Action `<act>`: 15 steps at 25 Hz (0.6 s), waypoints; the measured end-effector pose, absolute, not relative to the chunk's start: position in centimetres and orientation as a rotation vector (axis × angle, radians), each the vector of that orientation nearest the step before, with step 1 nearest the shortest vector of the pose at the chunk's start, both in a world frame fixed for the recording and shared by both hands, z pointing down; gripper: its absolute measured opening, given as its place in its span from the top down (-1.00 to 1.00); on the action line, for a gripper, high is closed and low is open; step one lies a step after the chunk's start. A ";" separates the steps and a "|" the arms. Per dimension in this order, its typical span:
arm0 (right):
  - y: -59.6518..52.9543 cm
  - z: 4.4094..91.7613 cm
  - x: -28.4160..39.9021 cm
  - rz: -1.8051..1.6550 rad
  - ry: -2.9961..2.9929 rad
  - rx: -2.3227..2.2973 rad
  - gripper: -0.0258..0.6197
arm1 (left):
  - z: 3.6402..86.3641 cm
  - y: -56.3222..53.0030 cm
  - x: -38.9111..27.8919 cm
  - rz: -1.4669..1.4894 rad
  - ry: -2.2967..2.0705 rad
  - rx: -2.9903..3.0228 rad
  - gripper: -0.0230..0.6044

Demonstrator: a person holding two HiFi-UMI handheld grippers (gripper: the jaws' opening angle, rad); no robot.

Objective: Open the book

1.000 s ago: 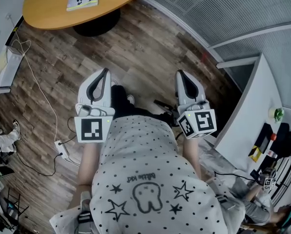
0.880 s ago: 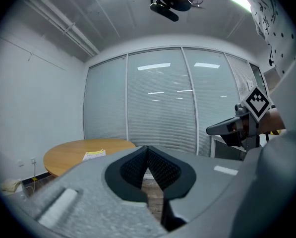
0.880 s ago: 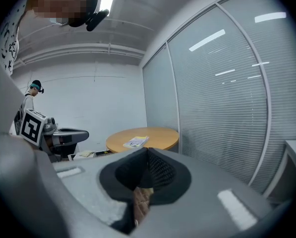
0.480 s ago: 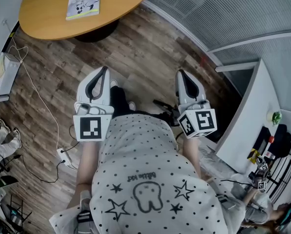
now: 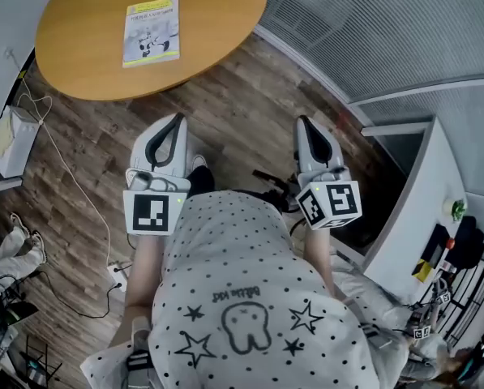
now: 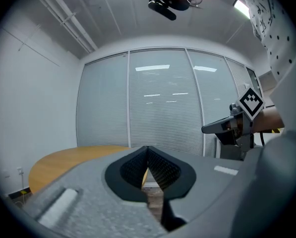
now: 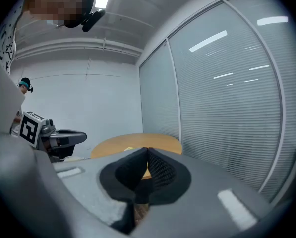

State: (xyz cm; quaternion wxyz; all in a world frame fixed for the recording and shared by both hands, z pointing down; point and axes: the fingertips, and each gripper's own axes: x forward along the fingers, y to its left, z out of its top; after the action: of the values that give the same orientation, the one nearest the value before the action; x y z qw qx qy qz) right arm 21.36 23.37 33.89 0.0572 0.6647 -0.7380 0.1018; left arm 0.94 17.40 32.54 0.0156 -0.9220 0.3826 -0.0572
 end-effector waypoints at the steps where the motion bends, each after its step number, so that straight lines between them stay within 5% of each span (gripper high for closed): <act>1: 22.7 34.0 21.0 0.312 -2.236 2.016 0.91 | 32.5 16.7 0.7 -0.170 1.182 -2.873 0.90; 15: 16.8 35.1 16.3 0.343 -2.275 1.973 0.91 | 33.6 11.5 -5.0 -0.155 1.294 -2.818 0.90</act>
State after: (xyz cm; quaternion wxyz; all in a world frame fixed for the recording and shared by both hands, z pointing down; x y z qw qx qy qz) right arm 16.28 16.80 35.07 0.0553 0.6500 -0.7494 0.1130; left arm -5.04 11.54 33.59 0.0184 -0.9075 0.4167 -0.0500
